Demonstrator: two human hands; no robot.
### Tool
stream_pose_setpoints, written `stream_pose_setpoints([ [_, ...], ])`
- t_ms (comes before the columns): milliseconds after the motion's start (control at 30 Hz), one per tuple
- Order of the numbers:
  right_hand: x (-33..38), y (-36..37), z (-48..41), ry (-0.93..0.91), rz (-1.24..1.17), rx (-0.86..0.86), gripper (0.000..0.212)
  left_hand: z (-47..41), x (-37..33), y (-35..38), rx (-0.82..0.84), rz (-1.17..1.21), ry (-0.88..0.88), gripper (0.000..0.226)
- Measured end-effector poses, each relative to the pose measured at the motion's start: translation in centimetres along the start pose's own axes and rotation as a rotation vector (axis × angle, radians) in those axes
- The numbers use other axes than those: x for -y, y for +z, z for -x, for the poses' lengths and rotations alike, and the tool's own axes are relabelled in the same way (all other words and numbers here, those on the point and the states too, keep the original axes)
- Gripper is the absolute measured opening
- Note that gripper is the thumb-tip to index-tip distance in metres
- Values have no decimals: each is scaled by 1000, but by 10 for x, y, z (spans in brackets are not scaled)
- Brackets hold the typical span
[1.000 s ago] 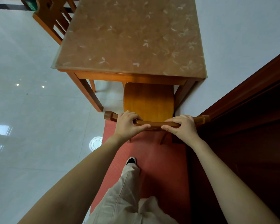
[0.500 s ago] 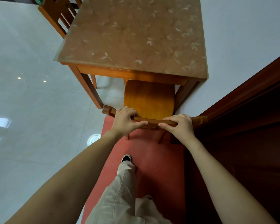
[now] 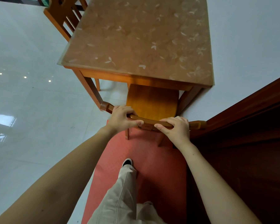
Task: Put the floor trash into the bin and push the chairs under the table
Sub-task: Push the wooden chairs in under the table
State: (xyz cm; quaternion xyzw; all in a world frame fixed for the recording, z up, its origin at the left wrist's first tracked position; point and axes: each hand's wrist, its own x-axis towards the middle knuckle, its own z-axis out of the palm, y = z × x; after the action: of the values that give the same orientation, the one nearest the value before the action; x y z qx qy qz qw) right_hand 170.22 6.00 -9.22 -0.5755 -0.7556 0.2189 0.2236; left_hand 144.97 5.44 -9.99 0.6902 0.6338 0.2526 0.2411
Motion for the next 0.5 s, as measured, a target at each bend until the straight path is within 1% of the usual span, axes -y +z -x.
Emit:
stream_pose_setpoints([
  [167, -3, -7, -10, 15, -6, 21, 45, -9, -2, 4, -15, -7, 5, 54],
  [300, -13, -15, -14, 26, -15, 34, 35, -11, -11, 12, -42, -17, 14, 44],
  [367, -18, -18, -19, 23, -12, 37, 34, -15, -14, 14, -37, -19, 9, 42],
  [433, -21, -21, -24, 28, -13, 48, 36, -19, -16, 16, -32, -19, 6, 43],
  [500, -23, -23, -29, 24, -17, 56, 43, -23, -18, 17, -36, -18, 5, 45],
])
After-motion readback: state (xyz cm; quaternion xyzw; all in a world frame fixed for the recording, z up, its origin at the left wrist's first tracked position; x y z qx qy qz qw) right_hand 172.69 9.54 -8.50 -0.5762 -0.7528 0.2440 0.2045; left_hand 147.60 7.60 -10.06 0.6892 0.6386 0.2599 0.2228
